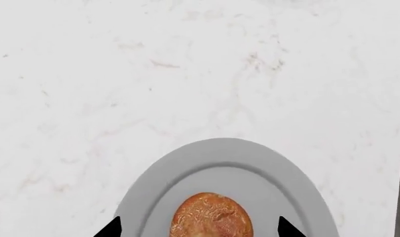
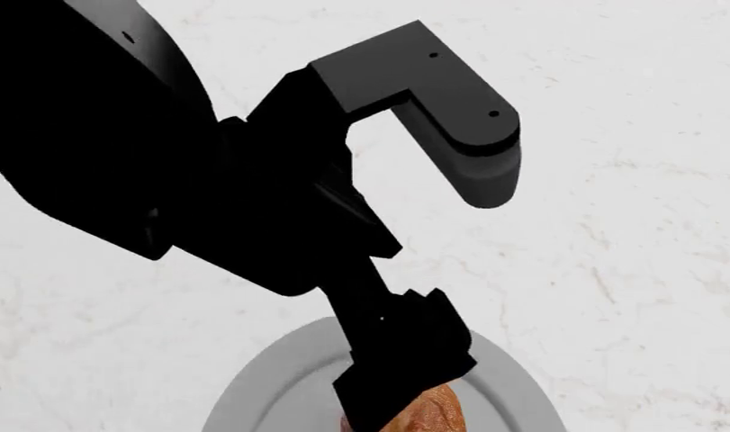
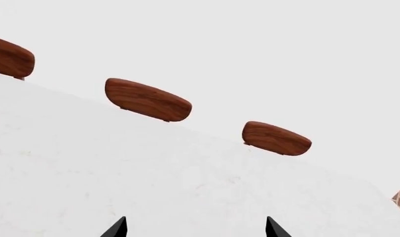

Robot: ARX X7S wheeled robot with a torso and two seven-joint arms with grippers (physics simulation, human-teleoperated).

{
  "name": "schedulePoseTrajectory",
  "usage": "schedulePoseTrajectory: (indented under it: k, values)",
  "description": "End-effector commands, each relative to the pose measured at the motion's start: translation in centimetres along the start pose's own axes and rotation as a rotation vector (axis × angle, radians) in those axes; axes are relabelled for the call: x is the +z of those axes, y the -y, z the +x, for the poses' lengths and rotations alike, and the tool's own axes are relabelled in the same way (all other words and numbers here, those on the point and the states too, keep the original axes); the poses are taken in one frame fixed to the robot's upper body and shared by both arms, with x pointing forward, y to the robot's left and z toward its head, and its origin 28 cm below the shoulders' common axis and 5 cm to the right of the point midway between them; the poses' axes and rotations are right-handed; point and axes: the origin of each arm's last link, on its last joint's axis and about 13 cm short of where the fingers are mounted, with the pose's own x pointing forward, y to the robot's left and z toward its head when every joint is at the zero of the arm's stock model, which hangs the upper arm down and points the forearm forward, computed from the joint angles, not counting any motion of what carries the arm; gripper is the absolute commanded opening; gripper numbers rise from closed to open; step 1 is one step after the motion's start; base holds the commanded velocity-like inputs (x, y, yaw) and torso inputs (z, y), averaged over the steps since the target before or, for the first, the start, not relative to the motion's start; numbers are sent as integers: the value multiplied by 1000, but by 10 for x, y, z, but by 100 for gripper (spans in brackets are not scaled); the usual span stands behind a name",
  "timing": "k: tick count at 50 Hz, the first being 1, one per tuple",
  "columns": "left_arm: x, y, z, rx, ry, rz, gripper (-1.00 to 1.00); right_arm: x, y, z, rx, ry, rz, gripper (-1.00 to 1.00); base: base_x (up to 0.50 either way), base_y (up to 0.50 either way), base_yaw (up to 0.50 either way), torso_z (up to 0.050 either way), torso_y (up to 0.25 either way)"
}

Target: Place all breads on the cutting board.

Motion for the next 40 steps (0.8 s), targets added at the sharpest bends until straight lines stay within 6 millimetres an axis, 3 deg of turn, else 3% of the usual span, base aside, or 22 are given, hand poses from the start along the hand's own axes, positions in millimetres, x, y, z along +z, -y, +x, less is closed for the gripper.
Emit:
schedulePoseTrajectory:
  k: [1,19,40]
  values:
    - [-1,0,19,-38,-4,3,100,-2,-1,0,1,-4,2,100,0,0,0,0,0]
    - [-26,6,53,-59,-97,-16,100,-10,-2,0,-4,-5,-17,100,0,9,0,0,0]
    - [-35,3,57,-24,-169,-45,100,-13,-1,1,-12,-12,-13,100,0,10,0,0,0]
